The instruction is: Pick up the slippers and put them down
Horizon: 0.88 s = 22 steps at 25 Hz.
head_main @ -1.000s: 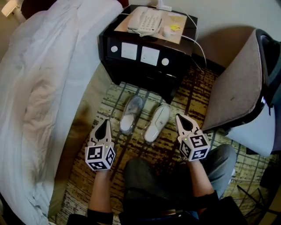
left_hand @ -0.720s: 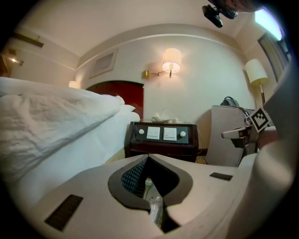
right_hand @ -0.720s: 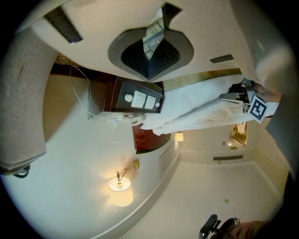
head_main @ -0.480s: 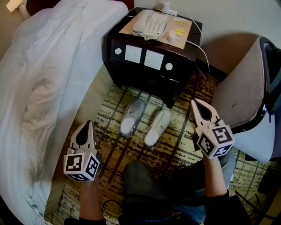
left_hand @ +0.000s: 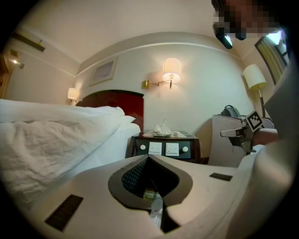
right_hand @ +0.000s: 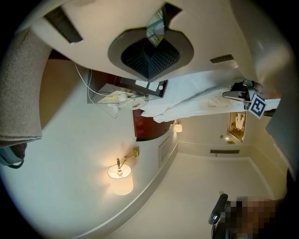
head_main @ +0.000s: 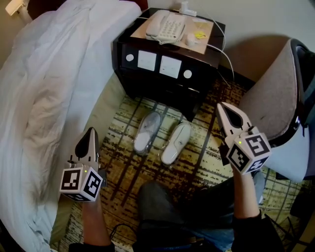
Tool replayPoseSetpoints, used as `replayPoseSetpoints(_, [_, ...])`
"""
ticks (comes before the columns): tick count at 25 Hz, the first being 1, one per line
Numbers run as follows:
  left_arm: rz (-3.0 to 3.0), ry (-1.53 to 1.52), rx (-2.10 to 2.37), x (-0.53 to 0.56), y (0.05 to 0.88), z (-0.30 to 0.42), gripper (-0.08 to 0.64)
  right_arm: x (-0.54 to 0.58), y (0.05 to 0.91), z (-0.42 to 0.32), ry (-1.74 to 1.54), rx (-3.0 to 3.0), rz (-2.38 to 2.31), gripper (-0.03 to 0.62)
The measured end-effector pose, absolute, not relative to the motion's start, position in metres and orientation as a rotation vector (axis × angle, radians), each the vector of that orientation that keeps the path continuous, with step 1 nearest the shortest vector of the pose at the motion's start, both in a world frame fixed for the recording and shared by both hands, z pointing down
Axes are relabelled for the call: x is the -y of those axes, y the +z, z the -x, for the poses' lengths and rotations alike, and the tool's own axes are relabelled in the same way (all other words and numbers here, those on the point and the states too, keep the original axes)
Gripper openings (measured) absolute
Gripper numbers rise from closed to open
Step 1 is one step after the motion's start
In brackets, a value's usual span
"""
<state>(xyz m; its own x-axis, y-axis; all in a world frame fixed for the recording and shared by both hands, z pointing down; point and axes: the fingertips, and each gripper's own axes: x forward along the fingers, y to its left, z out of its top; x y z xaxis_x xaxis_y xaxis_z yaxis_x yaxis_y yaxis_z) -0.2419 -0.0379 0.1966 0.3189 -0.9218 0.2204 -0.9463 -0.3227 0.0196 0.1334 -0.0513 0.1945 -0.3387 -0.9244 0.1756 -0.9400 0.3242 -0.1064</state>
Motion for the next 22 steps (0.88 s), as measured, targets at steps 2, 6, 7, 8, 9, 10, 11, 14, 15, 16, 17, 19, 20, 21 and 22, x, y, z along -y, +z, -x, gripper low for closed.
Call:
replayPoseSetpoints(2, [-2.445, 0.284, 1.747, 0.036, 0.198, 0.241, 0.001, 0.052, 0.196, -0.131, 0.286, 2.49, -1.746, 0.0])
replayPoseSetpoints(6, [-2.443, 0.309, 1.748, 0.036, 0.205, 0.24, 0.001, 0.051, 0.199, -0.129, 0.285, 2.489, -1.737, 0.0])
replayPoseSetpoints(7, [-2.442, 0.308, 1.743, 0.036, 0.206, 0.239, 0.001, 0.051, 0.2, -0.129, 0.284, 2.487, -1.736, 0.0])
replayPoseSetpoints(8, [-2.443, 0.308, 1.739, 0.036, 0.208, 0.239, 0.001, 0.051, 0.201, -0.129, 0.283, 2.484, -1.737, 0.0])
replayPoseSetpoints(9, [-2.444, 0.31, 1.734, 0.037, 0.209, 0.238, 0.001, 0.051, 0.203, -0.129, 0.283, 2.481, -1.739, 0.0])
replayPoseSetpoints(10, [-2.446, 0.311, 1.729, 0.038, 0.211, 0.237, 0.001, 0.052, 0.205, -0.129, 0.285, 2.478, -1.741, 0.0])
replayPoseSetpoints(11, [-2.448, 0.312, 1.723, 0.039, 0.214, 0.235, 0.001, 0.052, 0.207, -0.129, 0.287, 2.475, -1.743, 0.0])
replayPoseSetpoints(14, [-2.456, 0.319, 1.698, 0.041, 0.224, 0.229, 0.001, 0.055, 0.22, -0.124, 0.3, 2.477, -1.735, 0.0])
replayPoseSetpoints(15, [-2.458, 0.329, 1.686, 0.042, 0.229, 0.227, 0.001, 0.055, 0.226, -0.121, 0.302, 2.476, -1.728, 0.0])
replayPoseSetpoints(16, [-2.46, 0.339, 1.672, 0.043, 0.235, 0.224, 0.001, 0.056, 0.233, -0.118, 0.305, 2.473, -1.721, 0.0])
replayPoseSetpoints(17, [-2.462, 0.347, 1.658, 0.044, 0.242, 0.221, 0.001, 0.057, 0.241, -0.115, 0.312, 2.467, -1.713, 0.0])
replayPoseSetpoints(19, [-2.468, 0.367, 1.628, 0.047, 0.258, 0.215, 0.001, 0.058, 0.259, -0.108, 0.332, 2.461, -1.697, 0.0])
replayPoseSetpoints(20, [-2.472, 0.381, 1.616, 0.048, 0.268, 0.213, 0.001, 0.059, 0.267, -0.104, 0.342, 2.461, -1.69, 0.0])
replayPoseSetpoints(21, [-2.475, 0.396, 1.606, 0.05, 0.277, 0.21, 0.001, 0.059, 0.276, -0.1, 0.351, 2.462, -1.683, 0.0])
replayPoseSetpoints(22, [-2.474, 0.407, 1.598, 0.051, 0.288, 0.208, 0.002, 0.06, 0.285, -0.096, 0.359, 2.464, -1.676, 0.0])
